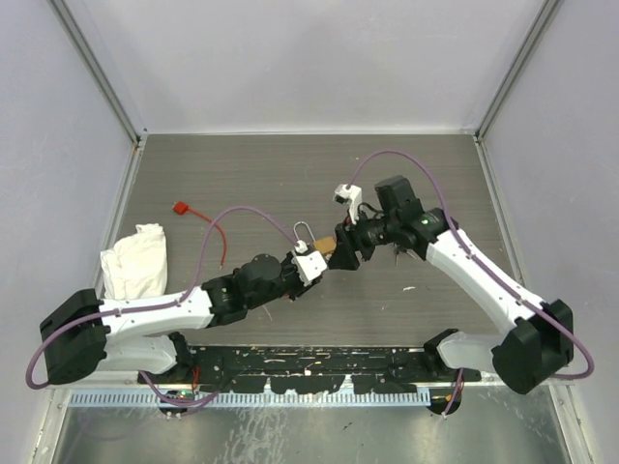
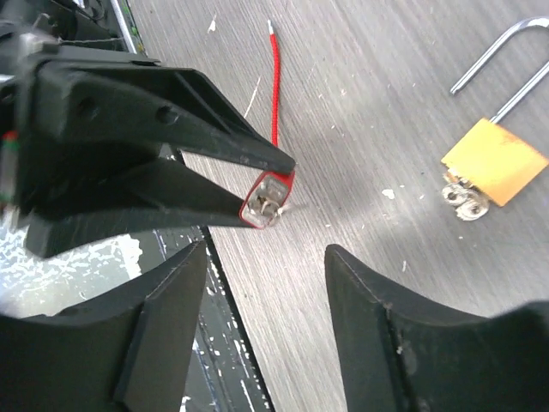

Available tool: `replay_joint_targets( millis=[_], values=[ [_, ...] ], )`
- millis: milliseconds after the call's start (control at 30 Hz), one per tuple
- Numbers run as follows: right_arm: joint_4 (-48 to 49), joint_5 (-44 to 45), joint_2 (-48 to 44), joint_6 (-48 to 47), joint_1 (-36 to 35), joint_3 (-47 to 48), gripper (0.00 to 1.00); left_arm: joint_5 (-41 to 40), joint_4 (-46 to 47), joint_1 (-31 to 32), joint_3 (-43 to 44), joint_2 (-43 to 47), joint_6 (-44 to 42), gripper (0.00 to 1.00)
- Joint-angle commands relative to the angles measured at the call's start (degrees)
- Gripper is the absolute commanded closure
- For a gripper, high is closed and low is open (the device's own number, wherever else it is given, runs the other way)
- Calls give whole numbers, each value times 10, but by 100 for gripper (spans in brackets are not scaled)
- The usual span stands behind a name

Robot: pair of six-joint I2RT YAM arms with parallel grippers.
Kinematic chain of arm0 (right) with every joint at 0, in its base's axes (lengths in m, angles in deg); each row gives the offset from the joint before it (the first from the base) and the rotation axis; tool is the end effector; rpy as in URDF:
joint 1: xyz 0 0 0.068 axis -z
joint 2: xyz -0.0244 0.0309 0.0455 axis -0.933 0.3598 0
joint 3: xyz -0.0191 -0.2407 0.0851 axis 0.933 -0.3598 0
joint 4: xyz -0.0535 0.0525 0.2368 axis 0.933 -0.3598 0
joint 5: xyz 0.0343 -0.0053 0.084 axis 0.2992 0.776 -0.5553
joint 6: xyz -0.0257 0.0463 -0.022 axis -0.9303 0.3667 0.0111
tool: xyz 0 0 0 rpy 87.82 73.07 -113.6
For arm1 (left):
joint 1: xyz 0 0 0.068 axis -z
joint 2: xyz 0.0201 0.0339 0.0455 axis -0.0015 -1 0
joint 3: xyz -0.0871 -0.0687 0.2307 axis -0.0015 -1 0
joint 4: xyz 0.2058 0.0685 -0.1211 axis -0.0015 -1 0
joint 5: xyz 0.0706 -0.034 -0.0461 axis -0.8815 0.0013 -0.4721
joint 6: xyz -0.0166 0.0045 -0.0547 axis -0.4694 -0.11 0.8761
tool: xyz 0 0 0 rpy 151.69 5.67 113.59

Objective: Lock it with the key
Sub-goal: Lock the lock.

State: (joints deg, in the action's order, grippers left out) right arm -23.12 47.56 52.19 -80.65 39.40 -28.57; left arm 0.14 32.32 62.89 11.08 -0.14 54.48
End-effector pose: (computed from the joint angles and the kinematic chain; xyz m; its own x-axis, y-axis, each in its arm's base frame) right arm 0.2080 0.1488 0.2802 -0.5389 -0.4165 -0.7322 -0.8351 0.3783 0.3994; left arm 0.1252 -0.2359 0.2282 0.0330 0.3905 -0.9200 0.8507 0.4723 0.2310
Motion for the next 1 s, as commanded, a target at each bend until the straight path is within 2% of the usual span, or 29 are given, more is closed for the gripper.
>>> replay_joint_targets(
  millis=[0, 200, 467, 600, 800, 967],
  values=[
    [0, -66, -65, -43, 33, 8, 33, 6, 68, -1, -27, 49, 40, 100],
    [37, -178, -137, -68, 81, -76, 20, 17, 80, -1, -39, 86, 106, 100],
    [36, -233, -162, -127, 111, -127, 19, -4, 77, 7, -19, 89, 160, 100],
    [37, -233, -168, -141, 116, -142, 19, -14, 67, 8, -5, 79, 181, 100],
    [83, -200, -155, -30, 118, -135, 19, 1, 101, 15, -29, 72, 123, 100],
    [48, -171, -123, 13, 111, -101, 19, 23, 146, 18, -63, 82, 30, 100]
  ],
)
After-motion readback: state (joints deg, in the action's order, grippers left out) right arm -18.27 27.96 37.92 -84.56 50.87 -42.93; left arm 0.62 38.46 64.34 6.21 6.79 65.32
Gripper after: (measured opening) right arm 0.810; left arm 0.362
